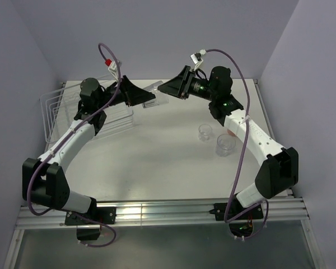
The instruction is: Load the cups into the dish rack
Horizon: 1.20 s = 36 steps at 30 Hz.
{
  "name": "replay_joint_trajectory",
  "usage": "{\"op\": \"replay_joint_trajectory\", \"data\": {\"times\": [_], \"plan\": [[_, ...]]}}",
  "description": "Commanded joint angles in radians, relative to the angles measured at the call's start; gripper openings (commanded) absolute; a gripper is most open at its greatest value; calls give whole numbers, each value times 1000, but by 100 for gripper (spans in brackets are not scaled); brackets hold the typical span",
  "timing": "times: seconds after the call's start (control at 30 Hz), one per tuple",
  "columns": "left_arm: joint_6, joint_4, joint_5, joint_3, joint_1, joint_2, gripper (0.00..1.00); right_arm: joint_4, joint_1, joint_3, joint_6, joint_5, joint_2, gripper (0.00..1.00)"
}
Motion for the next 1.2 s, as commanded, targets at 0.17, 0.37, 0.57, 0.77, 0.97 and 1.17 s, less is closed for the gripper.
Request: {"op": "replay_joint_trajectory", "data": {"times": [0.17, 0.37, 0.57, 0.77, 0.97, 1.17], "plan": [[226, -402, -197, 200, 49, -90, 0, -230, -74, -28, -157, 333, -115, 53], [388, -863, -487, 444, 181, 14, 0, -421, -92, -22, -259, 551, -147, 54], [536, -1129, -797, 837, 185, 314, 0, -475, -92, -63, -332, 643, -158, 54], [583, -1334, -973, 1220, 185, 612, 0, -521, -90, -68, -396, 653, -138, 54], [605, -1361, -1041, 1233, 185, 715, 0, -527, -87, -89, -428, 653, -123, 54], [628, -1381, -1052, 1233, 183, 769, 0, -505, -81, -112, -427, 631, -92, 54]]}}
